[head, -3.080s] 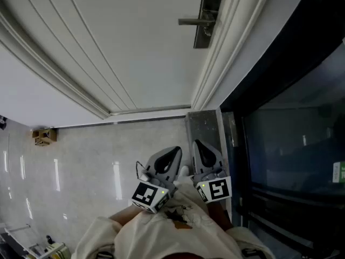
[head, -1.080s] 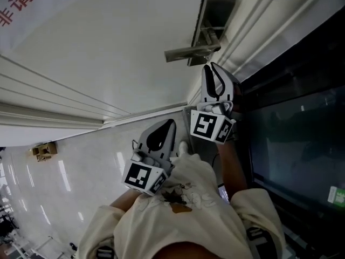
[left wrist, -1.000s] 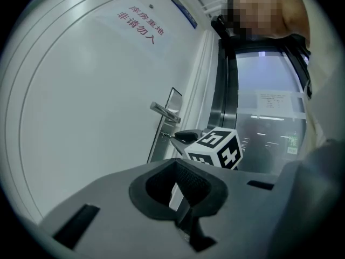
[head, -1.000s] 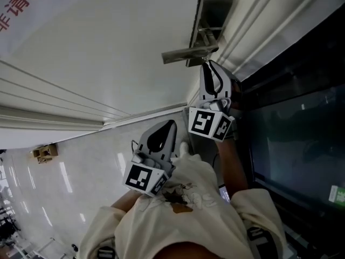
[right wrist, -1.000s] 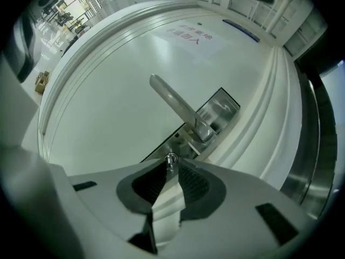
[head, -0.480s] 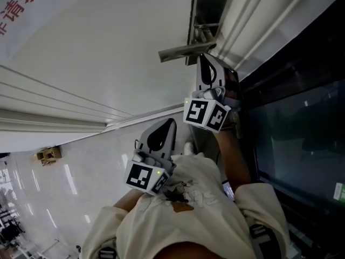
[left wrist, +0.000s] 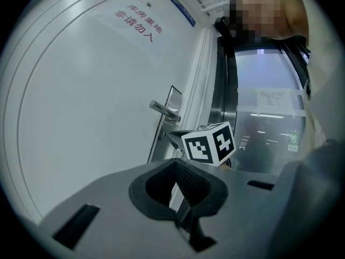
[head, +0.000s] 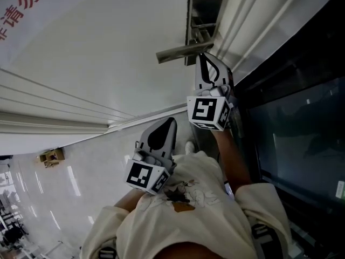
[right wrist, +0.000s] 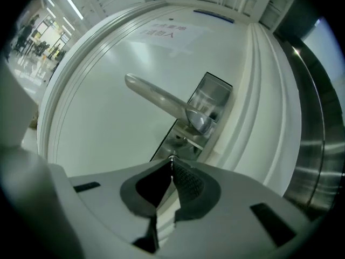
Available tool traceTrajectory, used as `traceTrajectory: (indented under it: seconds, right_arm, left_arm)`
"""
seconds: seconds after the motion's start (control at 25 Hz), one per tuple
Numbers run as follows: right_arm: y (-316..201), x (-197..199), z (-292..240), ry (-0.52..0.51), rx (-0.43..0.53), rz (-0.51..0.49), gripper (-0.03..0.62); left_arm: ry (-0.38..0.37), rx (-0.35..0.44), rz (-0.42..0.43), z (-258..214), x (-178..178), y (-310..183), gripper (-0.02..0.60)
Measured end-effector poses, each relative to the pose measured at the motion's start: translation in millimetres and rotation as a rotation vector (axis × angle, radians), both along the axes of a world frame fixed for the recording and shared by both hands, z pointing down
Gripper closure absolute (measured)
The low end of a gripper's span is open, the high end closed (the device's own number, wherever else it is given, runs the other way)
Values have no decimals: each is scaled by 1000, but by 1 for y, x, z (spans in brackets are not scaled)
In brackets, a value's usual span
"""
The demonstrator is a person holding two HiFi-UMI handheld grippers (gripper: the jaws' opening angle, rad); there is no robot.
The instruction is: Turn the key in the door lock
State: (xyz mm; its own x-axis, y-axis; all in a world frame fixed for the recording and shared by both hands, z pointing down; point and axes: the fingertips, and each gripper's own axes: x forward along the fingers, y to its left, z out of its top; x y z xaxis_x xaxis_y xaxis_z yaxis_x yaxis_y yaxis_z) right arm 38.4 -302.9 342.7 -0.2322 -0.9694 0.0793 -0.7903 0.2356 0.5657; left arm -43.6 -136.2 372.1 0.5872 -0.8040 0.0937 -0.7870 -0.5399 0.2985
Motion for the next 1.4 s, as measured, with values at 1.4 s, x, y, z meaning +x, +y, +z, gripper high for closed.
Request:
traceTrajectory:
  seconds: [1.4]
  right_arm:
    - [-7,26,10,-1677,-452,-270,568]
  left_arm:
    - [-12,-27,17,7,8,8,581]
